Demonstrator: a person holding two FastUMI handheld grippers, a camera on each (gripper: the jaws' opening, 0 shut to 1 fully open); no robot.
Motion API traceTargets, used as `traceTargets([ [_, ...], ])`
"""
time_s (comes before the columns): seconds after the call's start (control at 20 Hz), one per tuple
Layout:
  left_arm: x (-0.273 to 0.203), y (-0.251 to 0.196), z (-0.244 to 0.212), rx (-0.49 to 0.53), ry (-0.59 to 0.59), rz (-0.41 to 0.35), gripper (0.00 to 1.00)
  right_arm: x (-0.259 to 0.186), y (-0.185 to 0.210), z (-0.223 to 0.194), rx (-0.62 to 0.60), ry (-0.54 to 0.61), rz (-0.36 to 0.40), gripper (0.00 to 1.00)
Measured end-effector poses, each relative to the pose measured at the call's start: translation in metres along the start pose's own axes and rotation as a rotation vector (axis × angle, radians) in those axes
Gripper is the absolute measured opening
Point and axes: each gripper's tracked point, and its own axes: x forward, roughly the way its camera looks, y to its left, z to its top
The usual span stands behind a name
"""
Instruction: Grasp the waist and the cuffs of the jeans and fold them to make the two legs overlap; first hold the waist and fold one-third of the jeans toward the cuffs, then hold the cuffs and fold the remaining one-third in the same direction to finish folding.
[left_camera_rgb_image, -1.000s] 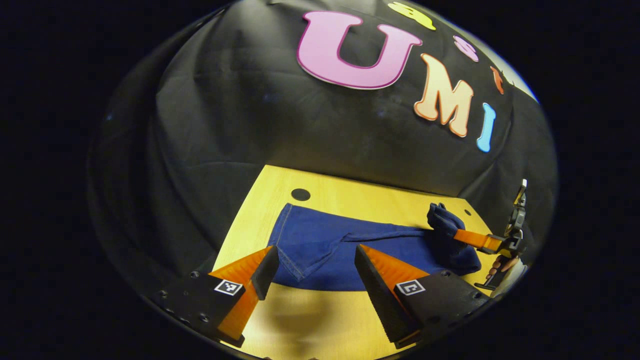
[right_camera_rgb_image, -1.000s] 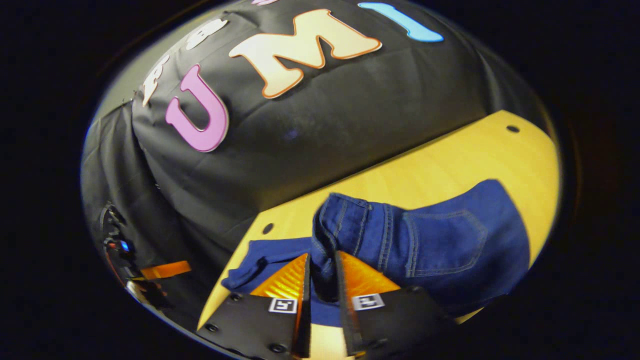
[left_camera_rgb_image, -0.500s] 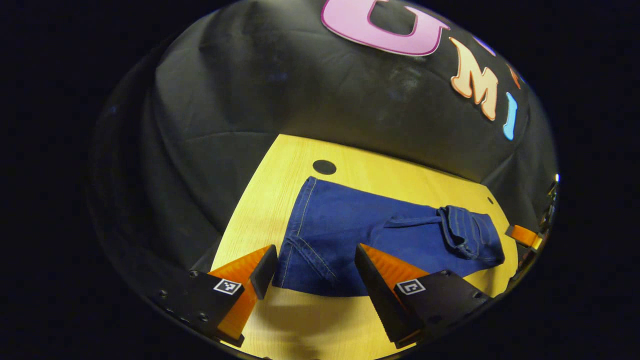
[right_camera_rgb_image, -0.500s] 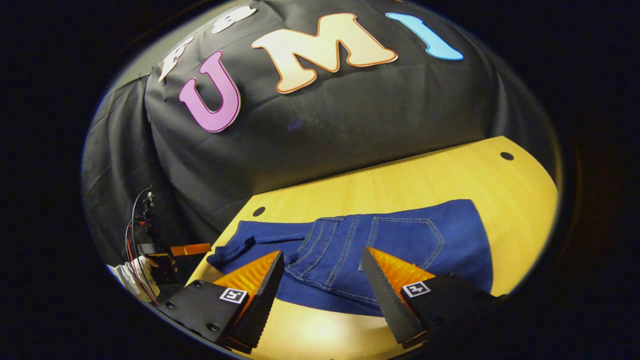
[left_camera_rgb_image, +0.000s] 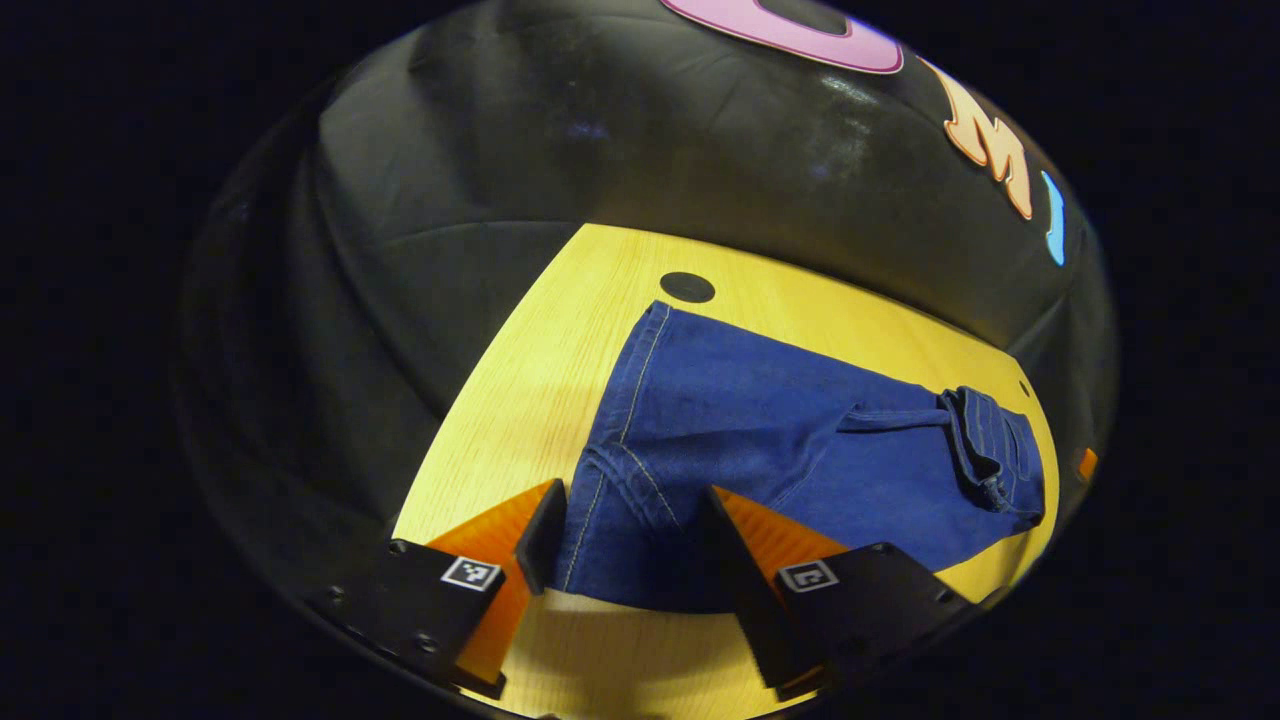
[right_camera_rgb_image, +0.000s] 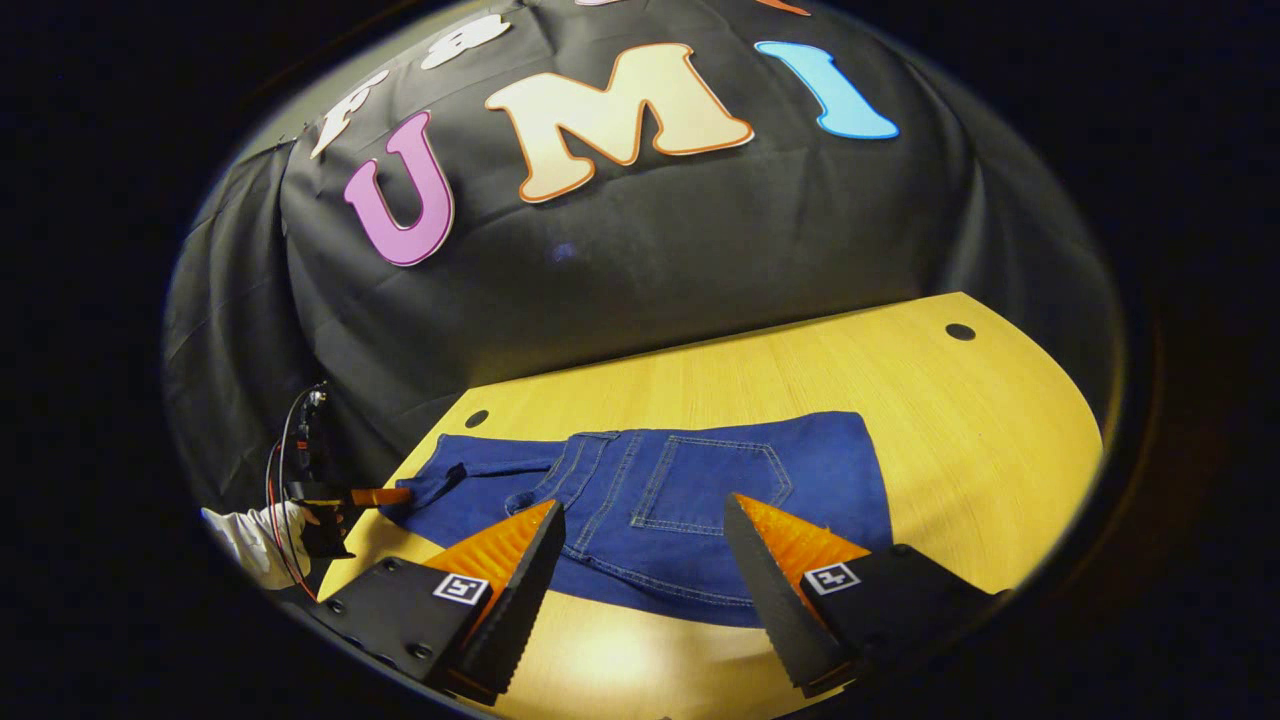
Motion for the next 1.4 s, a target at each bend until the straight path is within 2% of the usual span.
traceTargets([
  [0.05,0.002,-0.001,0.0,-0.006,-0.012,0.012,0.69,-0.003,-0.005,-0.002,0.011,-0.001,-0.006,0.94],
  [0.1,0.003,-0.002,0.001,0.0,-0.008,0.022,0.66,-0.005,-0.009,-0.003,0.022,-0.002,-0.009,0.98],
  [0.2,0.0,-0.01,0.001,0.021,0.004,-0.025,0.6,-0.013,-0.015,-0.003,0.032,-0.002,-0.01,0.98],
  [0.3,0.001,-0.016,0.001,0.047,0.019,-0.006,0.19,-0.02,-0.02,0.001,0.026,-0.012,-0.011,0.98],
  [0.35,0.003,-0.017,0.001,0.062,0.03,0.005,0.16,-0.024,-0.022,0.007,0.025,-0.023,-0.01,0.94],
  [0.4,0.002,-0.018,0.001,0.064,0.042,0.011,0.11,-0.028,-0.025,0.011,0.024,-0.031,-0.009,0.99],
  [0.45,-0.002,-0.022,0.003,0.045,0.056,0.011,0.01,-0.033,-0.027,0.018,0.025,-0.041,-0.007,0.99],
  [0.65,-0.042,-0.063,0.041,-0.052,-0.03,-0.077,0.0,-0.054,-0.042,0.047,0.037,-0.1,-0.002,0.98],
  [0.9,-0.09,-0.134,0.091,-0.083,-0.149,-0.168,0.0,-0.074,-0.064,0.063,0.038,-0.124,0.021,0.98],
  [1.1,-0.124,-0.213,0.112,-0.044,-0.216,-0.259,0.0,-0.085,-0.085,0.061,0.04,-0.099,0.048,0.98],
  [1.25,-0.134,-0.256,0.113,0.03,-0.23,-0.283,0.0,-0.092,-0.097,0.067,0.054,-0.105,0.072,0.98],
  [1.4,-0.139,-0.3,0.112,0.054,-0.23,-0.315,0.0,-0.099,-0.113,0.073,0.048,-0.109,0.085,0.98],
])
